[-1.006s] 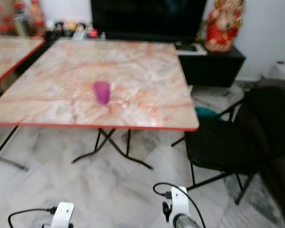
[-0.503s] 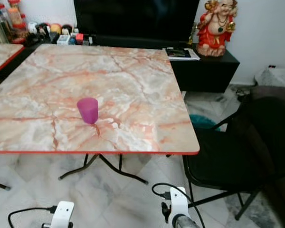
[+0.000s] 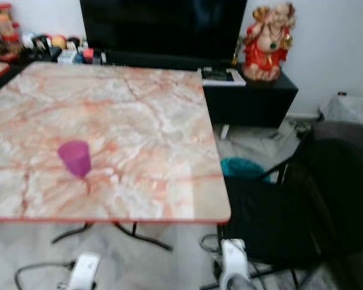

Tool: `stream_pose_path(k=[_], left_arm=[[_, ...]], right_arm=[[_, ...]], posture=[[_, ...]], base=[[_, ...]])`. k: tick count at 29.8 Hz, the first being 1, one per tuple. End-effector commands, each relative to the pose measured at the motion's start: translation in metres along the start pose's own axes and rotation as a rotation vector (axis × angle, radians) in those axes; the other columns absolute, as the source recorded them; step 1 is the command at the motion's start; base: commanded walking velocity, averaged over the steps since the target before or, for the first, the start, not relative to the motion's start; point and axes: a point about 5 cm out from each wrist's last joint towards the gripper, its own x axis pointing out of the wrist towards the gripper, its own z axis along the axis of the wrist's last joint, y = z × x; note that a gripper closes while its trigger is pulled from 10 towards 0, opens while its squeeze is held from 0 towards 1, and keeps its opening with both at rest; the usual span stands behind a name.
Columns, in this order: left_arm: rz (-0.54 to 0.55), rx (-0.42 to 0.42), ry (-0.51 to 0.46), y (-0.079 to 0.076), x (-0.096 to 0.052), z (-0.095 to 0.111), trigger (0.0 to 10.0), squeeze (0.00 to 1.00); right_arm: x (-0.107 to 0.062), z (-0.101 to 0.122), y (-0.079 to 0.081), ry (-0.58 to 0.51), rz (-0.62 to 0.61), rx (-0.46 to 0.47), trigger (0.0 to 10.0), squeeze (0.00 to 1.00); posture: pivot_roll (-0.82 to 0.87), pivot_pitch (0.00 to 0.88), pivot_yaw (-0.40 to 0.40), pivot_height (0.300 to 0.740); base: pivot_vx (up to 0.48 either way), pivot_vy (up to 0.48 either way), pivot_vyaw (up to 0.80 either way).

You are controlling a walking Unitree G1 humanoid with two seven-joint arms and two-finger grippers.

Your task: Setting the table

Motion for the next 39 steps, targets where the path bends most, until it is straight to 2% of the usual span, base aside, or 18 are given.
stream_pose_path(k=[1, 5, 9, 10, 13, 14, 15, 16, 19, 21, 25, 28, 30, 31, 32, 33, 37, 39], left_arm=[[-0.004, -0.012, 0.017, -0.005, -0.001, -0.005, 10.0, 0.0], [0.031, -0.056, 0.018, 0.0, -0.002, -0.009, 10.0, 0.0], [0.179, -0.147, 0.025, 0.028, -0.006, -0.02, 10.0, 0.0], [0.277, -0.16, 0.033, 0.046, -0.01, -0.025, 10.0, 0.0], [0.313, -0.166, 0.034, 0.052, -0.012, -0.027, 10.0, 0.0], [0.506, -0.214, 0.051, 0.084, -0.021, -0.034, 10.0, 0.0], [0.582, -0.239, 0.059, 0.096, -0.025, -0.037, 10.0, 0.0], [0.582, -0.239, 0.059, 0.096, -0.025, -0.037, 10.0, 0.0], [0.932, -0.334, 0.041, 0.152, -0.051, -0.042, 10.0, 0.0], [1.112, -0.384, 0.014, 0.182, -0.069, -0.04, 10.0, 0.0], [1.309, -0.452, -0.062, 0.212, -0.09, -0.028, 10.0, 0.0], [1.471, -0.453, -0.167, 0.232, -0.108, -0.01, 10.0, 0.0], [1.626, -0.437, -0.34, 0.253, -0.133, 0.021, 10.0, 0.0], [1.66, -0.428, -0.387, 0.257, -0.139, 0.03, 10.0, 0.0], [1.72, -0.401, -0.516, 0.265, -0.155, 0.055, 10.0, 0.0], [1.739, -0.386, -0.579, 0.268, -0.163, 0.068, 10.0, 0.0], [1.716, -0.279, -0.884, 0.27, -0.193, 0.138, 10.0, 0.0], [1.543, -0.258, -1.066, 0.261, -0.199, 0.184, 10.0, 0.0]], right_arm=[[-0.002, -0.004, -0.009, 0.012, -0.023, 0.001, 10.0, 0.0], [-0.002, -0.004, -0.009, 0.012, -0.023, 0.0, 10.0, 0.0], [-0.002, -0.004, -0.01, 0.013, -0.025, -0.001, 10.0, 0.0], [-0.003, -0.005, -0.011, 0.016, -0.025, -0.002, 10.0, 0.0], [-0.003, -0.005, -0.011, 0.017, -0.025, -0.002, 10.0, 0.0], [-0.002, -0.005, -0.01, 0.018, -0.022, -0.005, 10.0, 0.0], [-0.002, -0.005, -0.01, 0.018, -0.02, -0.007, 10.0, 0.0], [-0.002, -0.005, -0.01, 0.018, -0.02, -0.007, 10.0, 0.0], [-0.002, -0.004, -0.007, 0.019, -0.008, -0.016, 10.0, 0.0], [-0.001, -0.003, -0.005, 0.019, 0.001, -0.023, 10.0, 0.0], [0.0, -0.001, -0.003, 0.018, 0.008, -0.028, 10.0, 0.0], [0.0, 0.0, -0.002, 0.017, 0.012, -0.031, 10.0, 0.0], [0.0, 0.001, -0.001, 0.015, 0.016, -0.034, 10.0, 0.0], [0.0, 0.001, -0.001, 0.015, 0.017, -0.035, 10.0, 0.0], [0.0, 0.001, -0.001, 0.014, 0.018, -0.038, 10.0, 0.0], [0.0, 0.001, -0.001, 0.015, 0.018, -0.039, 10.0, 0.0], [0.0, 0.002, -0.002, 0.015, 0.017, -0.044, 10.0, 0.0], [0.0, 0.002, -0.003, 0.014, 0.015, -0.044, 10.0, 0.0]], posture=[[-0.02, 0.0, -0.069, 0.74], [-0.02, 0.0, -0.071, 0.74], [-0.01, 0.0, -0.076, 0.74], [-0.01, 0.0, -0.078, 0.74], [0.0, 0.0, -0.079, 0.74], [0.0, 0.0, -0.081, 0.74], [0.0, 0.0, -0.081, 0.74], [0.0, 0.0, -0.081, 0.74], [0.03, 0.0, -0.088, 0.74], [0.04, 0.0, -0.091, 0.74], [0.05, 0.0, -0.093, 0.74], [0.05, 0.0, -0.097, 0.74], [0.05, 0.0, -0.102, 0.74], [0.05, 0.0, -0.102, 0.74], [0.06, 0.0, -0.104, 0.74], [0.06, 0.0, -0.109, 0.74], [0.06, 0.0, -0.11, 0.74], [0.05, 0.0, -0.108, 0.74]], base=[[0.0, 0.0, 0.0], [0.0, 0.0, 0.0], [0.0, 0.0, 0.0], [0.0, 0.0, 0.0], [0.0, 0.0, 0.0], [0.0, 0.0, 0.0], [0.0, 0.0, 0.0], [0.0, 0.0, 0.0], [0.0, 0.0, 0.0], [0.0, 0.0, 0.0], [0.0, 0.0, 0.0], [0.0, 0.0, 0.0], [0.0, 0.0, 0.0], [0.0, 0.0, 0.0], [0.0, 0.0, 0.0], [0.0, 0.0, 0.0], [0.0, 0.0, 0.0], [0.0, 0.0, 0.0]])
